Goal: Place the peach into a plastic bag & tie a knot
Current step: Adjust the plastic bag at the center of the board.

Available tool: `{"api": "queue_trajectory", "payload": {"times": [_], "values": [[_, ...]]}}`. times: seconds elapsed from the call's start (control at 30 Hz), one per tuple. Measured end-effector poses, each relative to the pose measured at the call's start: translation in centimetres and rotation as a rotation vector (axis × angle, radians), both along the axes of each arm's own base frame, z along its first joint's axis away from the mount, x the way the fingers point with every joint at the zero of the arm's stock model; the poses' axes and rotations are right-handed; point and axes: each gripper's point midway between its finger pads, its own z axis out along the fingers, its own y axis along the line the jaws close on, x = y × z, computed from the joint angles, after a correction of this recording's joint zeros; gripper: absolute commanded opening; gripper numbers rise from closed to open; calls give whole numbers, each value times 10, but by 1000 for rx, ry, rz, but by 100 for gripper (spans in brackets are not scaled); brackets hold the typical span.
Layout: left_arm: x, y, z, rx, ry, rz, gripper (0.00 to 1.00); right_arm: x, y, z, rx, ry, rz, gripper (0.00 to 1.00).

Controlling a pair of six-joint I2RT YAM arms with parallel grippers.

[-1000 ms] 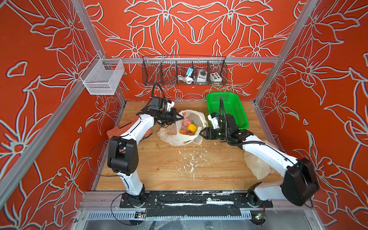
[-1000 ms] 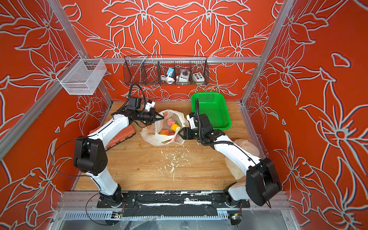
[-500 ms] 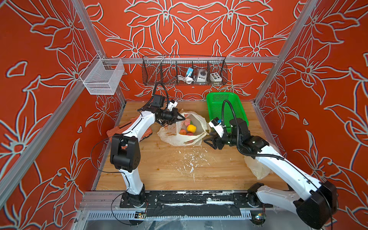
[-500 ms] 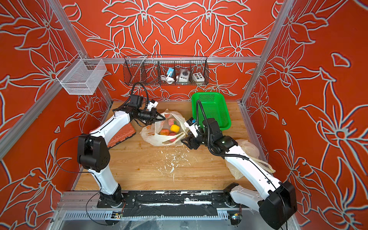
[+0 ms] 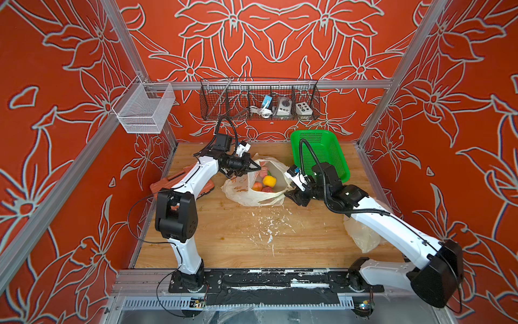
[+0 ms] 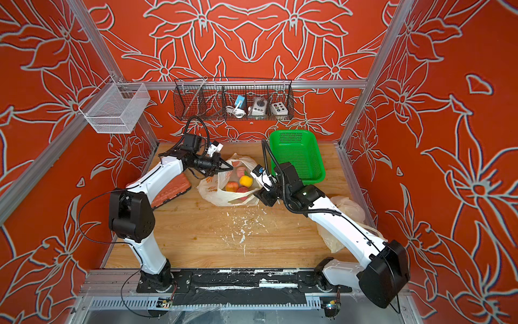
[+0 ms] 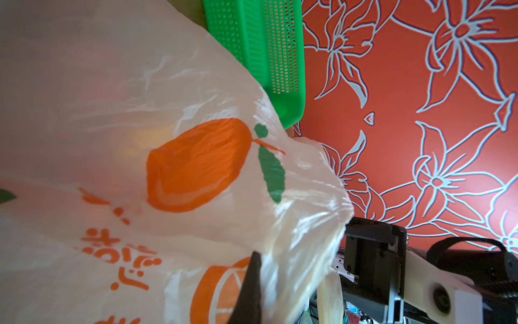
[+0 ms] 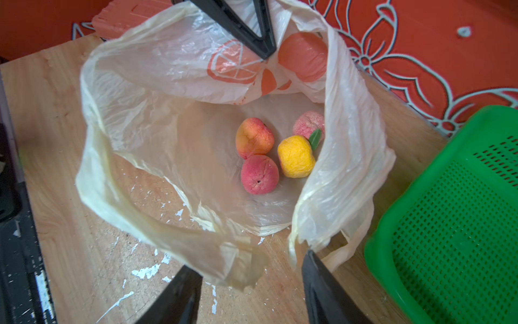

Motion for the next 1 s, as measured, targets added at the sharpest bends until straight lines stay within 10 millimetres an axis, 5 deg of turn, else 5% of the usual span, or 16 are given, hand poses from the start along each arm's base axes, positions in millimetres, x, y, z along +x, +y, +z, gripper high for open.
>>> {"api": "queue_trajectory", "payload": {"times": [0.27,0.43,0.7,0.83,1.0], "values": [[0,0,0,0,0,0,0,-6,14,-5,44,58,50,11],[0,0,0,-1,-1,1,5,-17,23,5,118,97,85,0],[4,2,8,10,-44,17,59,-42,31,80,389,178,118,0],[3,11,44,51,-199,61,95,-30,19,137,533,209,65,0],[-20,34,143,80,-551,148,99,-10,5,213,672,219,11,0]]}}
